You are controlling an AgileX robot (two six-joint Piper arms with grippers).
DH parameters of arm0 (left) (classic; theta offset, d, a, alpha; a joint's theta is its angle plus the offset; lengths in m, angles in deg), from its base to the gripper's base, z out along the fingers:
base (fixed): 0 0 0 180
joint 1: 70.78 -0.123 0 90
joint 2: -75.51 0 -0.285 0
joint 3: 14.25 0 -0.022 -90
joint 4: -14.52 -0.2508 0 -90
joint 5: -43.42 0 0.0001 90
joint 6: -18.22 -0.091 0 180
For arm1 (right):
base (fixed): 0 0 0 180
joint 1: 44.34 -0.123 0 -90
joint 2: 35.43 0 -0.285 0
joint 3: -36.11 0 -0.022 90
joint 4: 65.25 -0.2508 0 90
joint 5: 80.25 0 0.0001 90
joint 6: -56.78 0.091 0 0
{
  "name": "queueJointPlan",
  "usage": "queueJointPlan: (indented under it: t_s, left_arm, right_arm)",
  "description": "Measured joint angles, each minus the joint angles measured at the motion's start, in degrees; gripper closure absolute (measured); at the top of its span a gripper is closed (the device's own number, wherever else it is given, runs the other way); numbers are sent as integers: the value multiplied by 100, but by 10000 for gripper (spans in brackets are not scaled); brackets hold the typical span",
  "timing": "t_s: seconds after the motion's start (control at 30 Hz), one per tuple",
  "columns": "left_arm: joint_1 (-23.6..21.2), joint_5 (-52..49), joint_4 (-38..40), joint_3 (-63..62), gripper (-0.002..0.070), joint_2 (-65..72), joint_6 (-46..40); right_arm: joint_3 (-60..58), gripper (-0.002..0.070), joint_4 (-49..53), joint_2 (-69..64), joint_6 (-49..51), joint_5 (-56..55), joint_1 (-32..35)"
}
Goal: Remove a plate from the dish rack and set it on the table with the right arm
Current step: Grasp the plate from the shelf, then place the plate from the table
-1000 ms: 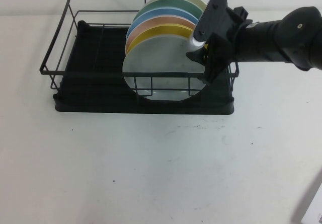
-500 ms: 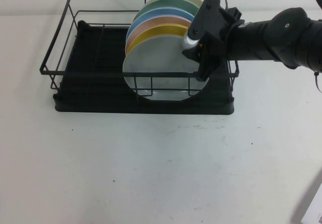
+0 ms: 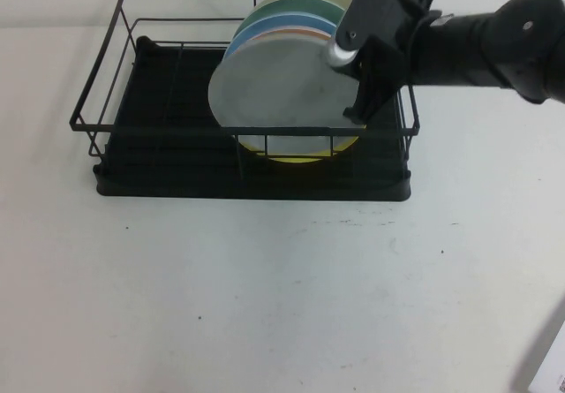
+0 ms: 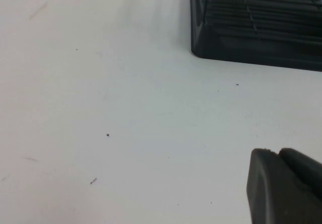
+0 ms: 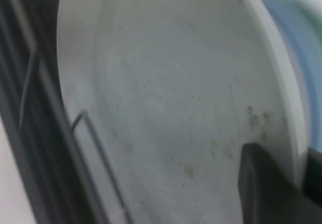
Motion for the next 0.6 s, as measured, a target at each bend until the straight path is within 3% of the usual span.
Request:
queueJointPlan:
  t_s: [0.2, 0.4, 0.6]
  left_arm:
    - [0, 0, 0, 0, 679, 0, 0]
    - [0, 0, 0, 0, 679, 0, 0]
    - [0, 0, 0, 0, 679, 0, 0]
  right_arm:
    - [0, 617, 159, 1067, 585, 48, 0]
    - [-113, 617, 1090, 2030, 3649, 965, 0]
    - [-1013, 617, 1557, 2492, 6856, 2148, 0]
